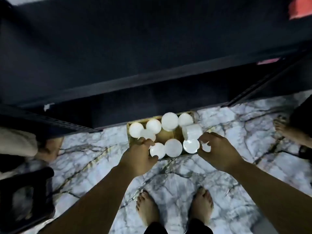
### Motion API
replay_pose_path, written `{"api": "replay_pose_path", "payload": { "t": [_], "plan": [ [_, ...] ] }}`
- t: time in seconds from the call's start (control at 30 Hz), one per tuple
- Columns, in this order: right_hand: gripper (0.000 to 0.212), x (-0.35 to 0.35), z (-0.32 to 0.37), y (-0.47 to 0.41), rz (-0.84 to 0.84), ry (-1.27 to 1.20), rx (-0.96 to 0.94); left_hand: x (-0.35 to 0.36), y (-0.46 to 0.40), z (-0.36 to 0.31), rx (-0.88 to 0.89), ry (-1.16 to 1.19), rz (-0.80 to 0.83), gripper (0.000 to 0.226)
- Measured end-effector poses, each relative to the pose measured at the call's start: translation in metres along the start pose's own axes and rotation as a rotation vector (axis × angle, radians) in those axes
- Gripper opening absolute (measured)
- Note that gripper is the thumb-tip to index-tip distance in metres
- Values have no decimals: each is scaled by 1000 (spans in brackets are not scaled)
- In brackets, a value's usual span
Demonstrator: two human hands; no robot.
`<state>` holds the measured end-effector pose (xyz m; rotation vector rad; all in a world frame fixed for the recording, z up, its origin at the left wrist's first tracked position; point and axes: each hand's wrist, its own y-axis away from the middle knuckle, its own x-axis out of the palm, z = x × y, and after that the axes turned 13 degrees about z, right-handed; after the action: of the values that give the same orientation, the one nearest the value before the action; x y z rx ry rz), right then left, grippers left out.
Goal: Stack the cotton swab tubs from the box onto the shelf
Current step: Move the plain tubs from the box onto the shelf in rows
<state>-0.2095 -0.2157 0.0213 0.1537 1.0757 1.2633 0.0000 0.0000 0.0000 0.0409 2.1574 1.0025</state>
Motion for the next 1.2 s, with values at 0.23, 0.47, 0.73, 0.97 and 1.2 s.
{"api": "replay_pose_path", "payload": {
  "t": [0.23,0.47,0.73,0.97,1.2],
  "plan": [
    [41,88,-53,-74,60,-18,61,84,-65,54,-47,-75,-73,54],
    [70,145,-69,-126,91,22,76,110,-127,89,-126,-133,-166,72],
    [99,193,-75,-156,-23,-46,-56,124,-169,120,-129,-89,-223,70],
    [91,189,-67,-151,-116,-75,-49,111,-161,117,-74,-1,-249,71],
    [93,136,-32,-91,-178,-180,-10,73,-84,67,-29,50,-331,66]
  ]
}}
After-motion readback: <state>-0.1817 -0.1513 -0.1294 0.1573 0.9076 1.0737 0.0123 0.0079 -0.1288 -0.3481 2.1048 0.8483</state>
